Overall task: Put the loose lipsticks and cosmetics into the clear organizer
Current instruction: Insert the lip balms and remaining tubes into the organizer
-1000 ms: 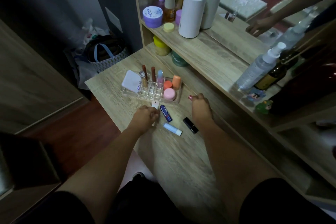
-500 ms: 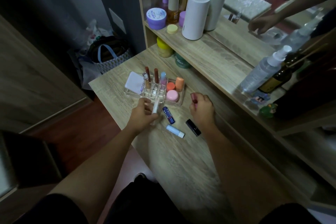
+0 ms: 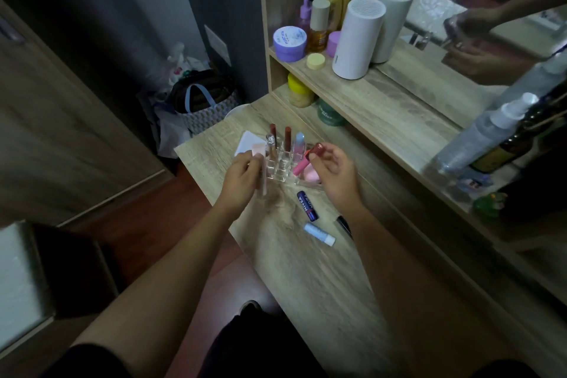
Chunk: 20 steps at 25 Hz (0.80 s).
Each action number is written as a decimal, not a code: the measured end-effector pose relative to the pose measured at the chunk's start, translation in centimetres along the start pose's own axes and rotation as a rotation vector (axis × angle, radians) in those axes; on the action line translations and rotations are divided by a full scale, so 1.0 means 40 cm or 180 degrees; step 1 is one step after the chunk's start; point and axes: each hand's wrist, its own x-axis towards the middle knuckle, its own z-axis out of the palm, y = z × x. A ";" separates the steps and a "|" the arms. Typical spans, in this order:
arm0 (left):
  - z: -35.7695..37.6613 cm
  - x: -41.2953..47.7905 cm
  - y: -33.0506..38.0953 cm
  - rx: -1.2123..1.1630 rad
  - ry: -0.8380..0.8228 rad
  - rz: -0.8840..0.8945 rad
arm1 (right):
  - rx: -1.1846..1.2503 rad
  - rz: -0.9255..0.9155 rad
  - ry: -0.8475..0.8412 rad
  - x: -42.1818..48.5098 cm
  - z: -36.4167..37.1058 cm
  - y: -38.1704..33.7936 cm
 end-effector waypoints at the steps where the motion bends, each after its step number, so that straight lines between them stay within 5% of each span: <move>1: -0.013 0.004 0.010 0.0165 0.0030 0.0228 | 0.0008 -0.0025 -0.0008 0.002 0.003 0.001; 12: -0.055 0.100 0.104 0.1833 -0.0295 0.1841 | -0.0818 -0.0298 0.0210 0.055 0.033 0.023; 20: -0.020 0.136 0.088 0.2360 -0.0200 0.1763 | -0.1141 -0.0329 0.0266 0.079 0.054 0.045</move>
